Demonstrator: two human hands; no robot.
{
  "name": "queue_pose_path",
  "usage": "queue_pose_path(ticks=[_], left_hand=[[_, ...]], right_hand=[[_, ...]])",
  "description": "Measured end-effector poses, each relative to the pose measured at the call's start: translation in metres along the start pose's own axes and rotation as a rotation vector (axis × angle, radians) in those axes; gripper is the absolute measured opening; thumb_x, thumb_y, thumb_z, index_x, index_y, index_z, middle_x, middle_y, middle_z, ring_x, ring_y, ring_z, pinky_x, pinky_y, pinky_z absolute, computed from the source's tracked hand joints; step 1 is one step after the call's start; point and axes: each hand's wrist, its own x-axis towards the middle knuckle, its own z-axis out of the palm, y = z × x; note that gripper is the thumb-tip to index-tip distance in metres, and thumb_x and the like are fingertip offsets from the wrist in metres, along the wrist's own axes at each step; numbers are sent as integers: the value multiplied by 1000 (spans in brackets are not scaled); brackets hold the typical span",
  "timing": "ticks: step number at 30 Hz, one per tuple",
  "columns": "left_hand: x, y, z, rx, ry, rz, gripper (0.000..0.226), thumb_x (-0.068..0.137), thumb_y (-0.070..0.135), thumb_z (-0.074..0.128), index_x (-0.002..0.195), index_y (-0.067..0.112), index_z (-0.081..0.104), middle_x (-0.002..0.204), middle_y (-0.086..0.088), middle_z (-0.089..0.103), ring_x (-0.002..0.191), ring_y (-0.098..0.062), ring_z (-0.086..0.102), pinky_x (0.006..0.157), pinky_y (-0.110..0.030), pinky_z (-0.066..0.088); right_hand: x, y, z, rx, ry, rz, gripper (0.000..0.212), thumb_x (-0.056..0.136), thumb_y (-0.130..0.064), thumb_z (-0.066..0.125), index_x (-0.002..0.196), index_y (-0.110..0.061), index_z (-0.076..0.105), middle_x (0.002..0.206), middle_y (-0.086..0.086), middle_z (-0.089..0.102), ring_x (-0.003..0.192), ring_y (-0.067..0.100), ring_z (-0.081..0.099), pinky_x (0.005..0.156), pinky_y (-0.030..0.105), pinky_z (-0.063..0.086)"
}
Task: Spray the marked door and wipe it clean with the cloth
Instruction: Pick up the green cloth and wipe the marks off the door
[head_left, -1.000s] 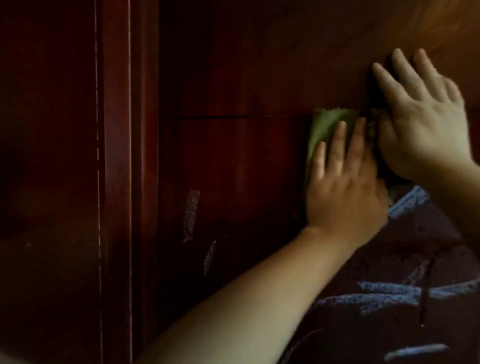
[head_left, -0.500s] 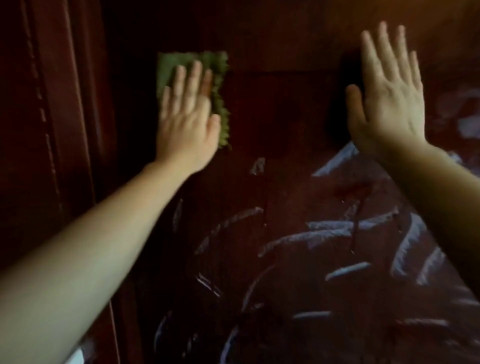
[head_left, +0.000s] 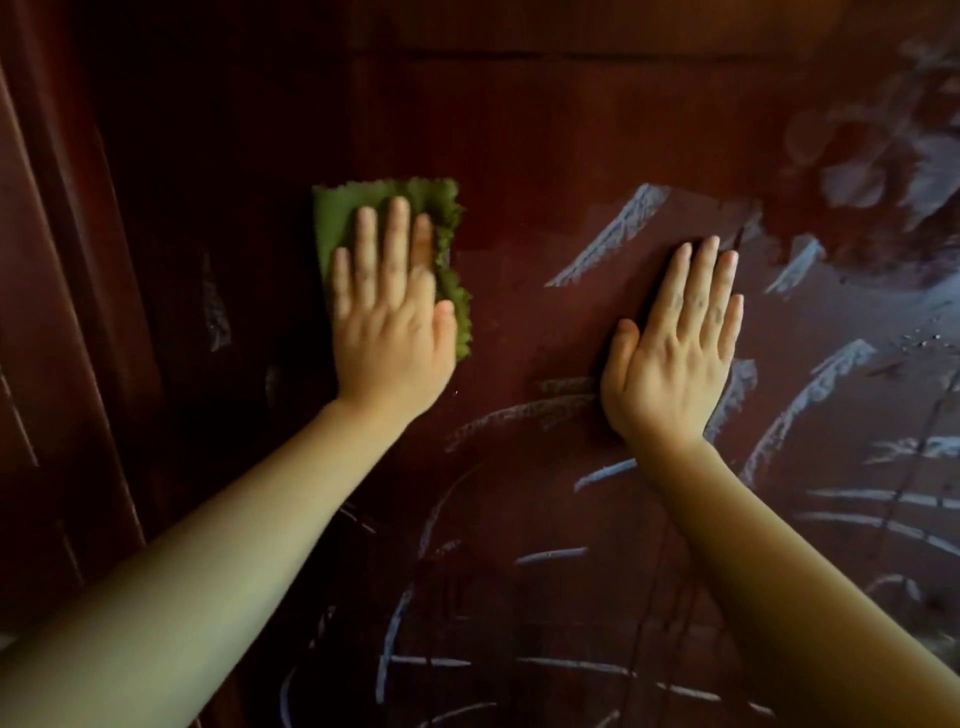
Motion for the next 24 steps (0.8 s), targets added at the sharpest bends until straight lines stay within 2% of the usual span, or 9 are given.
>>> queue_pose_path(ticks=[7, 11, 13, 16, 19, 24], left_hand=[[62, 128, -9, -53, 55, 255, 67, 96, 39, 33, 157, 16, 17, 165, -6, 14, 153, -28, 11, 123, -46, 9], [62, 156, -4, -43, 48, 379, 64, 99, 38, 32, 157, 18, 17, 166, -2, 11, 153, -25, 8, 124, -44, 8], [46, 151, -1, -50, 22, 415, 64, 98, 37, 33, 157, 20, 17, 166, -2, 11, 153, -24, 7, 124, -43, 7], [29, 126, 2, -34, -4, 417, 66, 96, 38, 37, 157, 22, 18, 166, -1, 13, 153, -23, 10, 123, -43, 8], [36, 73, -5, 11, 8, 272, 71, 91, 40, 40, 157, 23, 18, 165, -2, 14, 153, -26, 11, 122, -46, 11], [38, -15, -16, 85, 11, 38, 70, 95, 38, 39, 157, 15, 15, 165, -9, 11, 153, -31, 7, 123, -49, 9]], right_hand=[[2, 8, -1, 23, 25, -45, 65, 98, -26, 38, 156, -1, 17, 163, 18, 15, 152, 32, 10, 123, 43, 7], [1, 22, -1, 51, 68, -13, 57, 105, -19, 34, 155, 0, 16, 164, 17, 15, 153, 27, 9, 125, 36, 6], [-2, 23, -1, 67, 56, 0, 56, 107, -22, 31, 155, 2, 14, 164, 18, 14, 153, 27, 7, 125, 37, 6], [-7, 21, -2, 58, 13, -47, 62, 101, -20, 39, 155, 3, 16, 163, 21, 15, 152, 33, 8, 124, 42, 5], [-7, 12, -4, 46, -39, -48, 75, 91, -22, 44, 155, 2, 14, 163, 21, 12, 152, 36, 6, 124, 44, 2], [-9, -27, 1, 42, -66, 15, 77, 95, -34, 43, 156, 1, 11, 164, 23, 7, 152, 37, 2, 124, 49, 3]])
